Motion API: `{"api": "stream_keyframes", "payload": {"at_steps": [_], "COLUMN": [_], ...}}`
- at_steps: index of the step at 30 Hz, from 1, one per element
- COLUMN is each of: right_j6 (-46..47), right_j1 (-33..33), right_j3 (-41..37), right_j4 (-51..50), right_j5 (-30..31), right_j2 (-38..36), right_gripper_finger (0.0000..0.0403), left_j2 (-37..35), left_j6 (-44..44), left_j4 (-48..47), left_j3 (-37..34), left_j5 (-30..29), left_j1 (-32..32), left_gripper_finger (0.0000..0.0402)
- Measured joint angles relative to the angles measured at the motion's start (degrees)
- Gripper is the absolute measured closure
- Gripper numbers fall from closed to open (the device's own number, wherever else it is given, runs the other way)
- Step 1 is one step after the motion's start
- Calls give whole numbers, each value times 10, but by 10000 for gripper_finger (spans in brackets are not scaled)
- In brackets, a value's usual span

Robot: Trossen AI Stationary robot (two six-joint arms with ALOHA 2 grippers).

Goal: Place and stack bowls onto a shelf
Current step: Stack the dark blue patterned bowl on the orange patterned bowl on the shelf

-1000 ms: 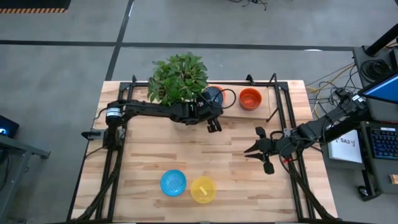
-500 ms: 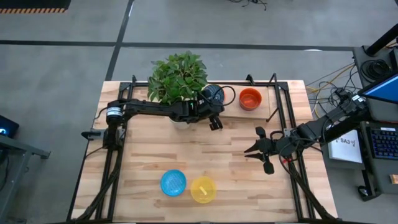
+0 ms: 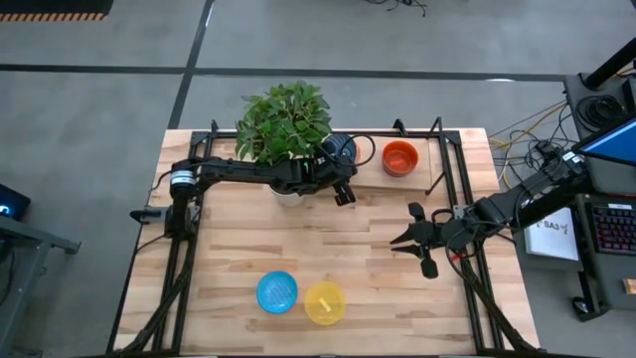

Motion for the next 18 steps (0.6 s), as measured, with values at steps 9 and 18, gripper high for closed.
{"api": "stream_keyframes", "payload": {"at_steps": [9,18], "right_j6": [0,0], "right_j1": [0,0], "right_j3": [0,0], "right_j4": [0,-1], "right_j5": [0,0], "right_j2": [0,0], "right_gripper_finger": [339,339], "left_j2": [7,10], "left_j6": [-2,-3], "left_j4": [4,7], "left_j3": [0,0], "left_j5": [-1,-3], "left_j1": [1,2], "left_gripper_finger": [367,332]}}
